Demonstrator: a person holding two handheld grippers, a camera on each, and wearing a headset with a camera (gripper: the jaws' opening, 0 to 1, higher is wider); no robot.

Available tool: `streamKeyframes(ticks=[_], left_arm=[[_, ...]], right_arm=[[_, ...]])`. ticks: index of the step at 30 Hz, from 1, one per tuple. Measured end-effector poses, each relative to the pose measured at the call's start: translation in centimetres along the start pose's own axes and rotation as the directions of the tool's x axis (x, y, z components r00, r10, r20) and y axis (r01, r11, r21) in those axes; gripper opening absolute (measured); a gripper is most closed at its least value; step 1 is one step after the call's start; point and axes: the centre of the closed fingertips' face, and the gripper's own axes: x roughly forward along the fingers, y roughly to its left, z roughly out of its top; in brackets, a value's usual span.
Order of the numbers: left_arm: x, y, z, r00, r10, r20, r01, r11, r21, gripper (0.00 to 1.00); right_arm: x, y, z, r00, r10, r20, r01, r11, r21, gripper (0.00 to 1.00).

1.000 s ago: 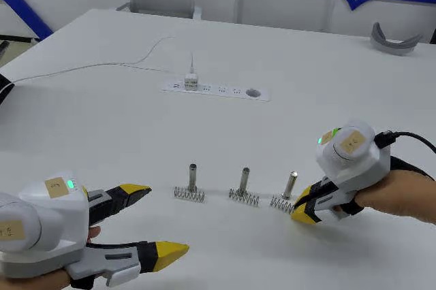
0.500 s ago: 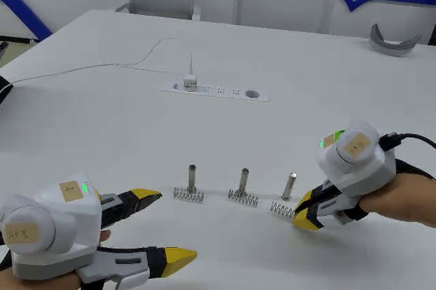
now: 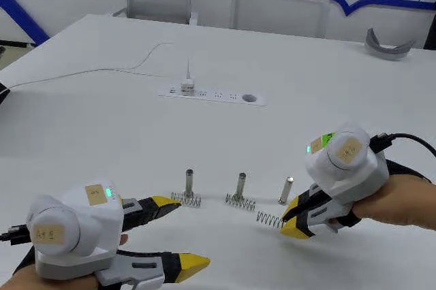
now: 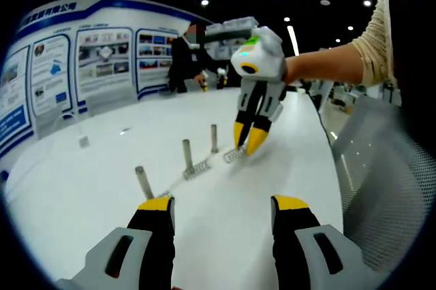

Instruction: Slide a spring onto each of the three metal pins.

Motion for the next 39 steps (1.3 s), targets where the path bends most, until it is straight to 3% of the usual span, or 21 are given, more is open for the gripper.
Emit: streamKeyframes(ticks=[12, 29, 39], left_arm=[[1.6, -1.2, 0.6, 0.9987, -0.050, -0.005, 0.050, 0.998, 0.023, 0.52], [3.2, -2.4, 1.2, 0.9954, -0.095, -0.004, 0.096, 0.993, 0.068, 0.40], [3.5, -2.9, 1.3, 0.9932, -0.117, -0.007, 0.117, 0.986, 0.115, 0.25]], right_arm=[[-0.1, 1.6, 1.9, 0.9989, 0.044, 0.013, -0.043, 0.996, -0.074, 0.11], [0.3, 4.0, 4.1, 0.9933, 0.116, 0.008, -0.112, 0.975, -0.192, 0.11], [0.4, 4.8, 4.4, 0.9902, 0.139, -0.017, -0.139, 0.961, -0.241, 0.11]])
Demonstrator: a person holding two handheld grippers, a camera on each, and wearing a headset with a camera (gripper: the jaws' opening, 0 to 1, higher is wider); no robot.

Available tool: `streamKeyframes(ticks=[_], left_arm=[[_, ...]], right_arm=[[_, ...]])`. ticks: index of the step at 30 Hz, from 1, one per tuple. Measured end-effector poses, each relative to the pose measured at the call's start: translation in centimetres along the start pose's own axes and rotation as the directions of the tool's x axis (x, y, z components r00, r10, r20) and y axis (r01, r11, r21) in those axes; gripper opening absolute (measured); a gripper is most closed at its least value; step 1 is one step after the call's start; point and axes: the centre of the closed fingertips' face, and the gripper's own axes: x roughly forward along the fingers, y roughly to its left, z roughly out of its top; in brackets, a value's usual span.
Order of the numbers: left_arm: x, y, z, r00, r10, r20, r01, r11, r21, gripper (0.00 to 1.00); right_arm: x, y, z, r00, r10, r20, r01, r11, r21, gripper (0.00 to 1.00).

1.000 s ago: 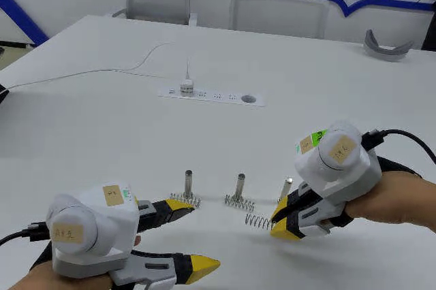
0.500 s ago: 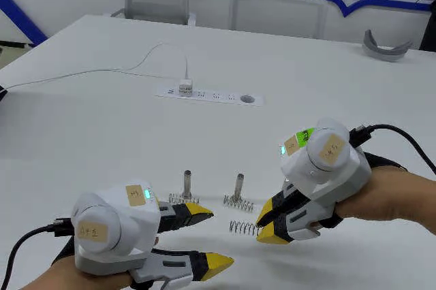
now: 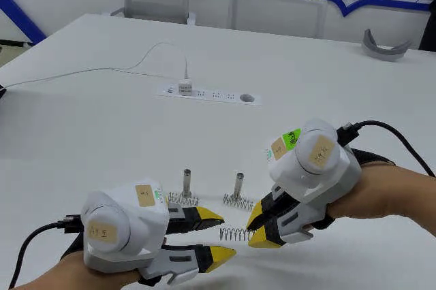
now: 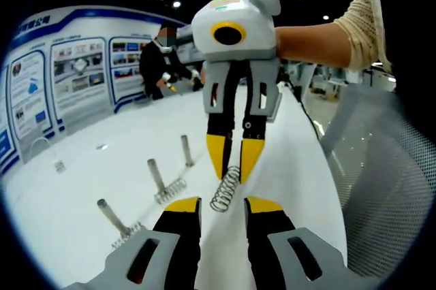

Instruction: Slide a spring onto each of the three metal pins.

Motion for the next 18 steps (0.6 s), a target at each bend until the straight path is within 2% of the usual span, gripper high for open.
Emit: streamKeyframes(ticks=[10, 18], left_arm=[[0.34, -0.64, -0.12, 0.9997, -0.022, -0.004, 0.022, 0.999, 0.041, 0.14], [0.35, -0.61, -0.18, 0.9998, -0.021, -0.004, 0.022, 0.998, 0.051, 0.12]], right_arm=[[0.17, 0.62, 0.15, 0.9997, 0.023, -0.011, -0.024, 0.999, -0.026, 0.11], [-0.78, 0.59, 0.82, 0.9998, 0.018, -0.008, -0.018, 0.999, -0.048, 0.12]])
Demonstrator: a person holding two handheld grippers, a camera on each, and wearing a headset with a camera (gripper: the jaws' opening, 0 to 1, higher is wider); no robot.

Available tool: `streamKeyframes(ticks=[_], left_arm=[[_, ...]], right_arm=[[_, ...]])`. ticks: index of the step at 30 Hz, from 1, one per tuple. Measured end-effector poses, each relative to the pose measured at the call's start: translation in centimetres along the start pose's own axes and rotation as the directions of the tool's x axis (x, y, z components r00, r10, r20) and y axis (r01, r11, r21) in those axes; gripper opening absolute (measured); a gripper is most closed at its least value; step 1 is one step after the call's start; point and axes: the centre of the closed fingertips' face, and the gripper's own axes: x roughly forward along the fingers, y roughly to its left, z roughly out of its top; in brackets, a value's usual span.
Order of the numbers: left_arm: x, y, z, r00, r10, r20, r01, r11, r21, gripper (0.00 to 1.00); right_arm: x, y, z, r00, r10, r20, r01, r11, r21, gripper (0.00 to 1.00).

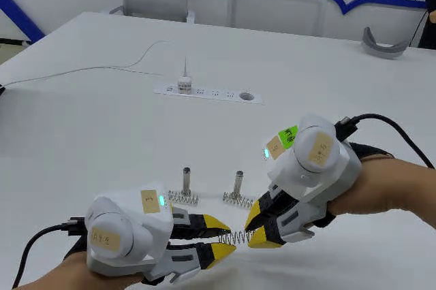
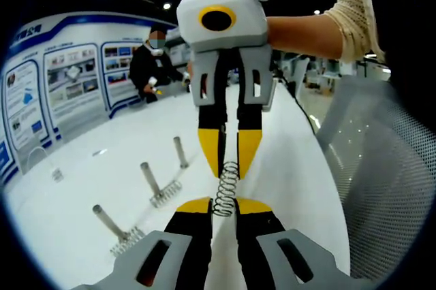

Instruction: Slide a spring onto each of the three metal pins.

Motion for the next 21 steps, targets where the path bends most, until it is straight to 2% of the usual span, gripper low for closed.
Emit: streamKeyframes(ticks=[8, 21], left_arm=[[0.0, 0.0, -0.1, 1.0000, 0.001, -0.010, -0.001, 1.000, 0.004, 0.11], [0.0, -0.2, 0.1, 1.0000, 0.008, -0.002, -0.008, 1.000, -0.006, 0.11]], right_arm=[[-0.9, 0.0, 1.9, 0.9993, -0.015, 0.035, 0.016, 0.999, -0.028, 0.11], [-1.0, 0.4, 4.4, 0.9966, -0.020, 0.079, 0.025, 0.998, -0.061, 0.11]])
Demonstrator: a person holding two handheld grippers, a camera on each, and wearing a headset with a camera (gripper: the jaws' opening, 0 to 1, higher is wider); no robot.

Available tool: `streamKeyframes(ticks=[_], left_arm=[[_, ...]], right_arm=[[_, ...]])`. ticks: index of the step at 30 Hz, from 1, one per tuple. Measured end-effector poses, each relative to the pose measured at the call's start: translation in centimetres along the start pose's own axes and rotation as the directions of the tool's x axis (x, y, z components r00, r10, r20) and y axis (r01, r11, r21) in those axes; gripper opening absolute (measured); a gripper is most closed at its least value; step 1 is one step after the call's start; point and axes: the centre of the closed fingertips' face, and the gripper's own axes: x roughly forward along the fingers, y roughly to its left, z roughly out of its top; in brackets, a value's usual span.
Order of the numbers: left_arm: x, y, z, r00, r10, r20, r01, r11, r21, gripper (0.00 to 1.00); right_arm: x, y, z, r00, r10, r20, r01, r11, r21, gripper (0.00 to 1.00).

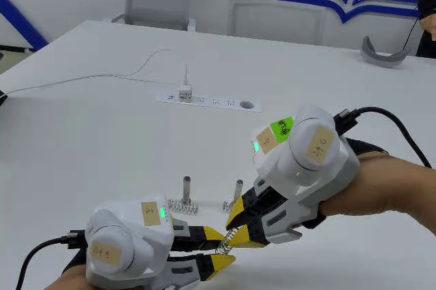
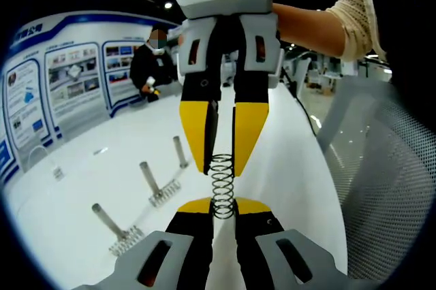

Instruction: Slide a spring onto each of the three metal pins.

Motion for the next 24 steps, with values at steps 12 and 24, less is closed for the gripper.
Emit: streamKeyframes(ticks=[12, 24], left_arm=[[0.11, 0.10, 0.06, 0.9999, 0.005, 0.011, -0.005, 1.000, -0.006, 0.11], [0.04, 0.43, 0.70, 0.9989, 0.019, 0.043, -0.017, 0.999, -0.035, 0.11]], right_arm=[[0.12, -0.26, -0.35, 0.9999, -0.012, 0.010, 0.012, 0.999, 0.037, 0.15], [0.12, -0.40, -0.38, 0.9987, -0.033, 0.038, 0.030, 0.997, 0.073, 0.12]])
